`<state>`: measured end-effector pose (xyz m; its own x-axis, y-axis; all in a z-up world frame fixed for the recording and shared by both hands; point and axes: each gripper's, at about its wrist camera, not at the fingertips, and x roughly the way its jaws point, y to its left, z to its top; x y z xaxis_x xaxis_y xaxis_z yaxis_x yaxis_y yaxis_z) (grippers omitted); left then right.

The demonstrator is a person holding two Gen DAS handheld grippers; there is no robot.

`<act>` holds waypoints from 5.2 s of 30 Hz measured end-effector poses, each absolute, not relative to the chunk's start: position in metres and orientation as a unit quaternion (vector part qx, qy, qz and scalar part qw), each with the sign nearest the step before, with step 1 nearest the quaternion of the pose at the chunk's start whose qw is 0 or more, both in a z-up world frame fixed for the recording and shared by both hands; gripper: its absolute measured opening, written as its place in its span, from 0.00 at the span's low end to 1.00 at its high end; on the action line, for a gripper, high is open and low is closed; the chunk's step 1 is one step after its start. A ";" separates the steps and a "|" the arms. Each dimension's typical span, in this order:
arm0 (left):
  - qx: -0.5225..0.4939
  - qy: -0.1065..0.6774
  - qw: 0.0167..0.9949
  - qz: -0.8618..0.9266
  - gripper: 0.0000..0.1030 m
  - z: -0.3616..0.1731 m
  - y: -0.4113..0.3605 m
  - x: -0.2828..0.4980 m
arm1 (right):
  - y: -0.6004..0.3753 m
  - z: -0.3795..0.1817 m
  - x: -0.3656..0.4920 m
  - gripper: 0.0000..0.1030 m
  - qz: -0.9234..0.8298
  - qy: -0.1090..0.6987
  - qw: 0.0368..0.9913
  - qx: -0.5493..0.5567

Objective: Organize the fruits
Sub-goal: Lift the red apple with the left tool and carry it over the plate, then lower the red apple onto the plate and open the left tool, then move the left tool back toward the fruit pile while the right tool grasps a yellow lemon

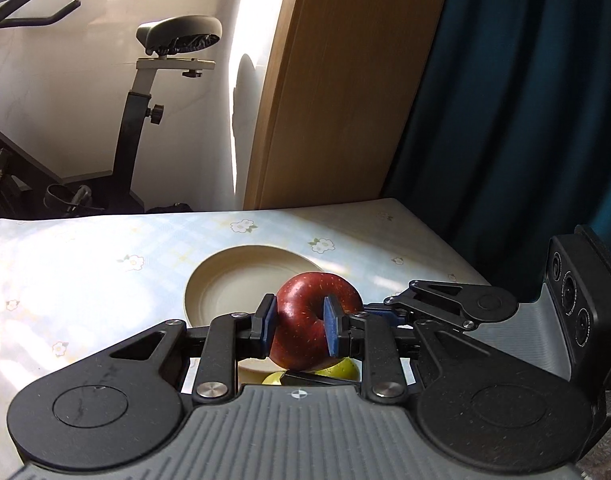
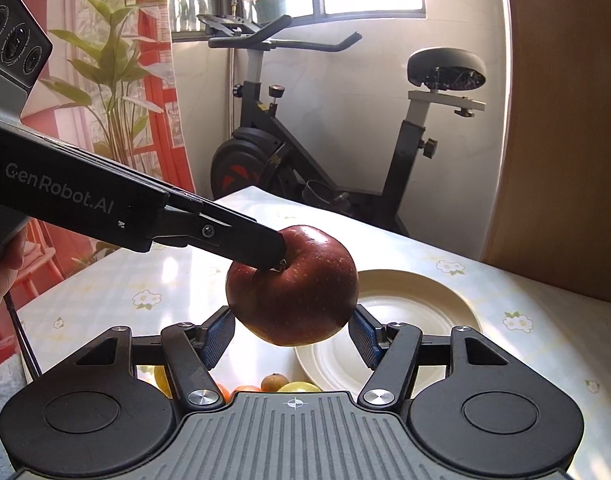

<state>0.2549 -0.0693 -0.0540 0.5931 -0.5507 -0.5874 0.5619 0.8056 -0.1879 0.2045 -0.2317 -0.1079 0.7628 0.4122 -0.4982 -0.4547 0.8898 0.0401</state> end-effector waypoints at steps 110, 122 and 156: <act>-0.002 0.325 0.934 -0.146 0.40 -0.038 0.014 0.289 | -0.291 -0.128 0.215 0.58 0.120 0.314 0.941 0.034; 0.008 0.357 0.922 -0.149 0.40 -0.043 0.028 0.266 | -0.275 -0.137 0.197 0.58 0.133 0.363 0.922 0.031; -0.151 0.532 0.820 -0.147 0.50 -0.151 0.027 0.278 | -0.259 -0.146 0.187 0.53 0.153 0.381 0.912 0.014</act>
<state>0.2784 0.0267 -0.1511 0.3900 -0.4017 -0.8286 0.0811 0.9113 -0.4037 0.1872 -0.2594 -0.1462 0.6627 0.2901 -0.6904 -0.2687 0.9526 0.1424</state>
